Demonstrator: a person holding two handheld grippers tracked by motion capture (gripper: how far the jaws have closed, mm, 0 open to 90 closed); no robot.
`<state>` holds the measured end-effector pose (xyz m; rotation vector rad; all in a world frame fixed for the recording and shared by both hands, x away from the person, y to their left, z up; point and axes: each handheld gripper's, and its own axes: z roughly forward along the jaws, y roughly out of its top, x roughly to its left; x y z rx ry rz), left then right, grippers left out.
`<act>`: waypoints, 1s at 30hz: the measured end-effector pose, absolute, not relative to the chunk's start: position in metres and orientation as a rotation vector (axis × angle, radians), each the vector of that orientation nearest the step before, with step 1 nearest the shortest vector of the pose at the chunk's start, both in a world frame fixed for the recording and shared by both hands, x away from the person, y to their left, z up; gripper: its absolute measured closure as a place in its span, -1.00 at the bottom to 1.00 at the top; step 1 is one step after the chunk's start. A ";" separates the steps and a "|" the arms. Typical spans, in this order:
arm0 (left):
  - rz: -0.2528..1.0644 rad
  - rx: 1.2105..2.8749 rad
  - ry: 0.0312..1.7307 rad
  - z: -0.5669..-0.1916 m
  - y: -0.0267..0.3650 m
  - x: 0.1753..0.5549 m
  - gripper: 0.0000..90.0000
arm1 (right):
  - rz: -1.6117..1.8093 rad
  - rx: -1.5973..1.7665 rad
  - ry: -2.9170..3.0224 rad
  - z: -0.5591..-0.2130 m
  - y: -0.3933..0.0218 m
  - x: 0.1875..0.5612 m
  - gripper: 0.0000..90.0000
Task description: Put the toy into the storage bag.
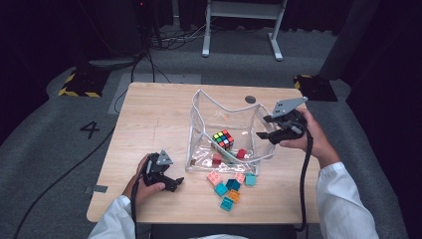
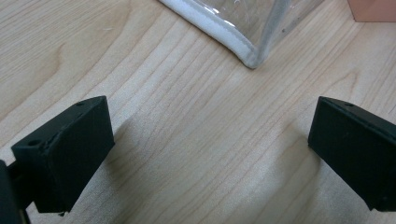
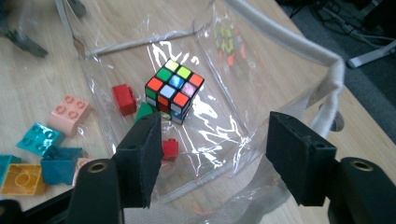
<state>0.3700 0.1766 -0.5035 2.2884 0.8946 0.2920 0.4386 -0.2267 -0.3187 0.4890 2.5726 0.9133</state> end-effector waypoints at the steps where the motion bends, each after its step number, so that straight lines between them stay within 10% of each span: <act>1: 0.292 2.288 0.895 -0.503 0.177 0.370 -0.99 | 0.935 0.502 2.559 -0.318 -0.228 0.436 -0.24; 30: 0.293 2.288 0.895 -0.504 0.177 0.370 -0.99 | 1.149 0.643 2.331 -0.326 -0.308 0.384 -0.38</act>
